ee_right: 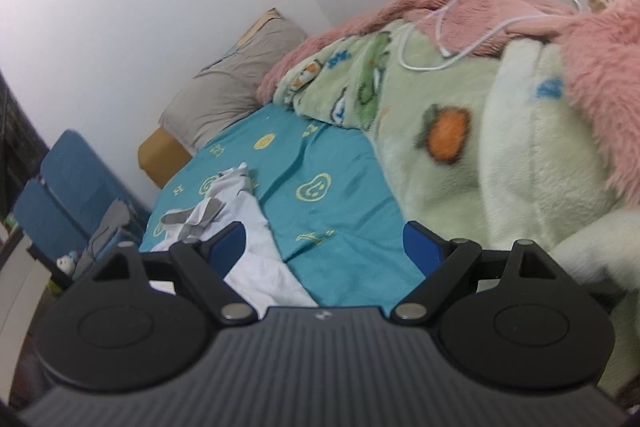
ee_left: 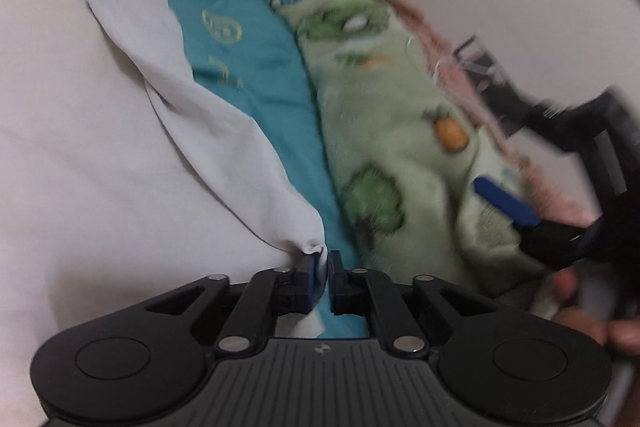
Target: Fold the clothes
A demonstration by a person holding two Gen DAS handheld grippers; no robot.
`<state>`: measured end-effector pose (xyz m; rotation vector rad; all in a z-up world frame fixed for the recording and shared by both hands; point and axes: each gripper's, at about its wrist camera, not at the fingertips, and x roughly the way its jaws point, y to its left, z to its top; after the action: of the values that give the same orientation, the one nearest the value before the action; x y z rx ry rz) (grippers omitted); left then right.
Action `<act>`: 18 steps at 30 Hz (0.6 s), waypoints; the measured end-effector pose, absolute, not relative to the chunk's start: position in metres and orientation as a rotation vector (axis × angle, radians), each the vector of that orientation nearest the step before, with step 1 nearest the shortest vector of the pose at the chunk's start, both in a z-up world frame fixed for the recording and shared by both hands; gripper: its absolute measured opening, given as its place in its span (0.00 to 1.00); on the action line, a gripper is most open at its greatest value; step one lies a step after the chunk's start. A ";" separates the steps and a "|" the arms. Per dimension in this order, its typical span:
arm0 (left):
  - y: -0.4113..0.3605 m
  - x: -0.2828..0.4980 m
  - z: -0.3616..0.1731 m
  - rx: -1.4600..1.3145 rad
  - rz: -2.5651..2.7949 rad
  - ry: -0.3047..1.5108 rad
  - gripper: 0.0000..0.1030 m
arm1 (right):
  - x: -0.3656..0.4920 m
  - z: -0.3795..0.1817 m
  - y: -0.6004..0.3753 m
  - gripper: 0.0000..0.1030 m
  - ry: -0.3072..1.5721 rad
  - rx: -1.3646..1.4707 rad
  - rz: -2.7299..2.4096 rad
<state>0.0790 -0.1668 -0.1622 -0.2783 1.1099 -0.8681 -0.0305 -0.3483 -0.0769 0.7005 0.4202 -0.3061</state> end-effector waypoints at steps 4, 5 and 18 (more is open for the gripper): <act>-0.141 0.074 -0.155 -0.258 -0.822 1.118 0.53 | -0.019 -0.093 -0.354 0.85 0.516 0.779 -0.236; -0.130 0.071 -0.147 -0.240 -0.809 1.091 0.61 | -0.014 -0.097 -0.352 0.85 0.546 0.787 -0.207; 0.020 0.047 -0.110 -0.207 -0.333 0.984 0.74 | 0.024 -0.114 -0.280 0.66 0.813 0.551 -0.041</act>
<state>0.0474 0.0202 -0.1097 -0.2070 0.9835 -0.3330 0.0243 -0.2805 -0.1141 0.5513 0.8129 -0.0414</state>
